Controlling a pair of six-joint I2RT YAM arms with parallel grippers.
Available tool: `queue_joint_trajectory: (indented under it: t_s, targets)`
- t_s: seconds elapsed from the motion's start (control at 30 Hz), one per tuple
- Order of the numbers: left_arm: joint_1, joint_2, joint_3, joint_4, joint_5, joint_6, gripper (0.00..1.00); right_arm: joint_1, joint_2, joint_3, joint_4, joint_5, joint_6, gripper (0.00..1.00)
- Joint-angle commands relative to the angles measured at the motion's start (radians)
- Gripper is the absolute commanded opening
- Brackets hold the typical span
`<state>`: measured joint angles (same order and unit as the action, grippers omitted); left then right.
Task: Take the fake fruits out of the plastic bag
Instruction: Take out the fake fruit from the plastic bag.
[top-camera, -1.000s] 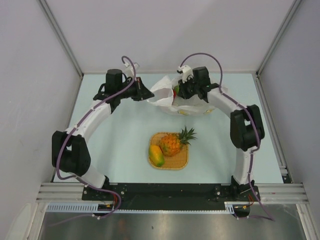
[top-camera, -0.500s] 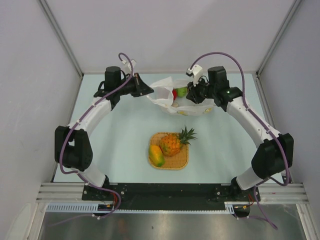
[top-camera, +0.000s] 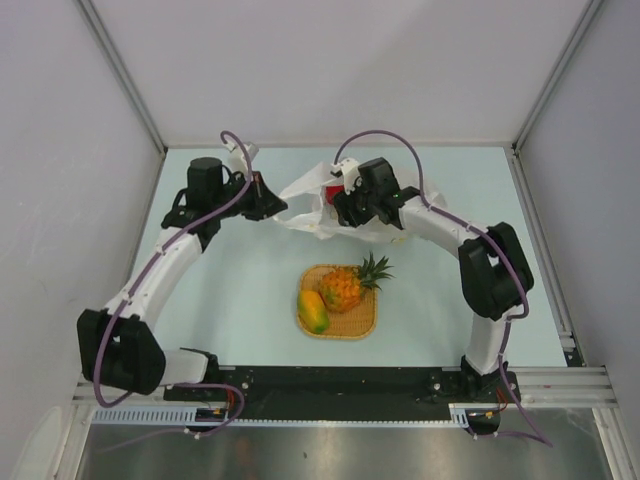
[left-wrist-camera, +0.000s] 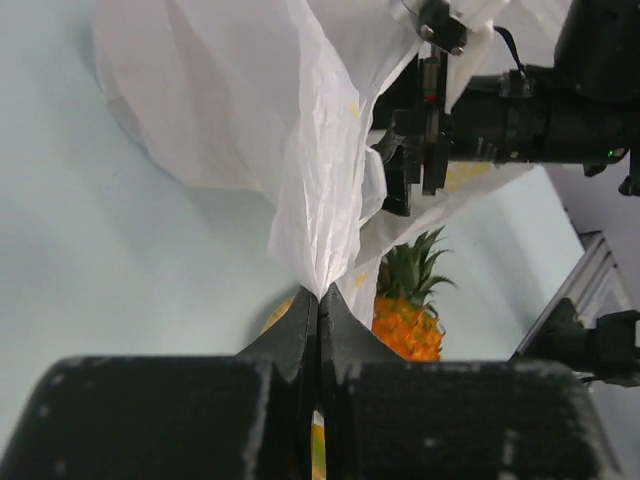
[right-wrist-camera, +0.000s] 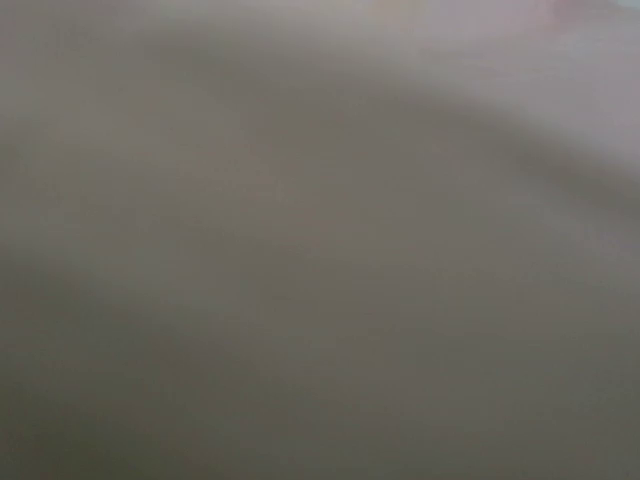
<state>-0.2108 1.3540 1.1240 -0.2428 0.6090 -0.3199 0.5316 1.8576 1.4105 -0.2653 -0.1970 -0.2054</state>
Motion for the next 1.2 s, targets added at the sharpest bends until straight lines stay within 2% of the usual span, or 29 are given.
queue_joint_trajectory:
  t_s: [0.0, 0.17, 0.33, 0.57, 0.8, 0.9, 0.93, 1.0, 1.03, 1.17]
  targets:
    - [0.008, -0.111, -0.059, -0.081, -0.078, 0.114, 0.00, -0.001, 0.069, 0.085, 0.092, 0.105, 0.066, 0.72]
    - [0.008, -0.110, -0.096, -0.058, -0.039, 0.110, 0.00, -0.013, 0.189, 0.233, 0.097, 0.110, 0.058, 1.00]
    - [0.008, -0.069, -0.078, -0.049, 0.018, 0.101, 0.00, -0.008, 0.307, 0.346, 0.106, 0.128, 0.066, 1.00]
    - [0.005, -0.024, -0.066, -0.055, 0.066, 0.093, 0.00, -0.010, 0.431, 0.501, 0.110, 0.041, 0.109, 1.00]
    - [0.005, 0.014, -0.029, -0.082, 0.095, 0.099, 0.00, -0.007, 0.610, 0.697, 0.080, 0.079, 0.089, 1.00]
    - [0.007, 0.014, -0.026, -0.087, 0.089, 0.099, 0.00, -0.018, 0.652, 0.740, 0.080, 0.056, 0.080, 0.89]
    - [0.005, 0.014, -0.024, -0.089, 0.087, 0.099, 0.00, -0.021, 0.655, 0.748, 0.081, 0.032, 0.078, 0.76]
    - [0.007, 0.017, -0.024, -0.085, 0.084, 0.101, 0.00, -0.033, 0.644, 0.755, 0.086, 0.005, 0.060, 0.62]
    - [0.007, 0.017, -0.023, -0.079, 0.083, 0.099, 0.00, -0.036, 0.640, 0.755, 0.084, -0.008, 0.051, 0.51]
    - [0.008, 0.042, -0.010, -0.047, 0.083, 0.078, 0.00, -0.051, 0.586, 0.730, 0.067, -0.038, 0.018, 0.37]
